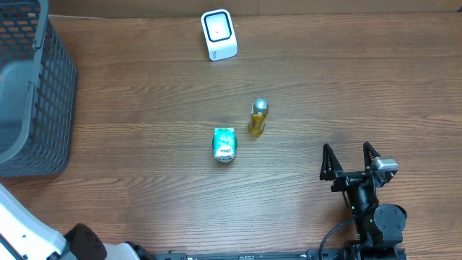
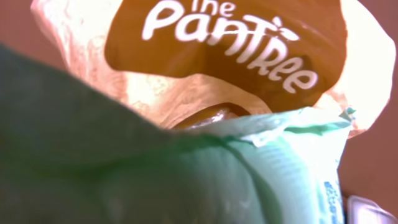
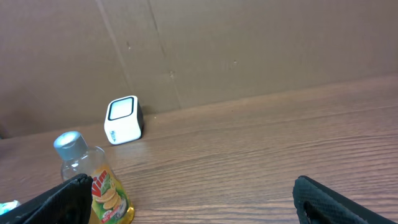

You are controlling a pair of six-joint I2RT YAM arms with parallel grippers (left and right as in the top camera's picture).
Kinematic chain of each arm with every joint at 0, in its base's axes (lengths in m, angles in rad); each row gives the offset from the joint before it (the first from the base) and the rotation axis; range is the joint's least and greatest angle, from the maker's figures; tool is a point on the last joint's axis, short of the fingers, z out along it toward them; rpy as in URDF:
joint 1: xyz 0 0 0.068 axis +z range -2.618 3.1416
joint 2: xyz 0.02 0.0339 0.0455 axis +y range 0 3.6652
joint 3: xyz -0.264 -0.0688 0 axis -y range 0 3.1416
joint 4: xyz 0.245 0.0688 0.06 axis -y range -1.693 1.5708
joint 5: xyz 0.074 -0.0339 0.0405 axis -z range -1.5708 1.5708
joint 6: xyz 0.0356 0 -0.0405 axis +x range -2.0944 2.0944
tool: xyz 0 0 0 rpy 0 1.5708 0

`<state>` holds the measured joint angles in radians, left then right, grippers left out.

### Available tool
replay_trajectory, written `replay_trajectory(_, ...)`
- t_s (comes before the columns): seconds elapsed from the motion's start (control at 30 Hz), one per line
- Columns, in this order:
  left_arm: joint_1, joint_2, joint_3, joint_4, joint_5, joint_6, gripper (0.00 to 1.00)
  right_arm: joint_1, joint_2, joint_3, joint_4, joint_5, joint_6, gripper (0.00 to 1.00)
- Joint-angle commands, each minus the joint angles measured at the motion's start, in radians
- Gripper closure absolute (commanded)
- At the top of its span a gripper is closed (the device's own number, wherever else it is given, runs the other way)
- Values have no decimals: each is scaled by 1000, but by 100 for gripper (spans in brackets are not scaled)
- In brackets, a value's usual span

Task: Scan the item barcode
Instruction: 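Lift the bread bag with wipes out and place it left of the tissues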

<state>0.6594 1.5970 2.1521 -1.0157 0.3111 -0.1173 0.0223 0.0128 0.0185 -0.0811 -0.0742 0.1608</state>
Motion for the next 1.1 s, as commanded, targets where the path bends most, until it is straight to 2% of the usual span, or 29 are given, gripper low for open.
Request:
replay_trajectory(0.0,-83,12,-3,-122,140,-45,77,6,-10,-11,4,-3,-2,0)
replay_trajectory(0.17,-262,25,-34,-327,81,25,78,6,-10,-11,4,-3,-2,0)
replay_trajectory(0.43,-591,69,-217,-346,-84,9,78,6,-10,-11,4,-3,-2,0)
replay_trajectory(0.57,-725,83,-395,-278,-186,-43,75,6,-10,-11,4,-3,-2,0)
replay_trajectory(0.7,-810,83,-594,-146,-197,-88,75,6,-10,-11,4,-3,-2,0)
replay_trajectory(0.9,-865,83,-872,100,-221,-153,75,6,-10,-11,4,-3,-2,0)
replay_trajectory(1.07,-883,83,-993,187,-279,-179,71,6,-10,-11,4,-3,-2,0)
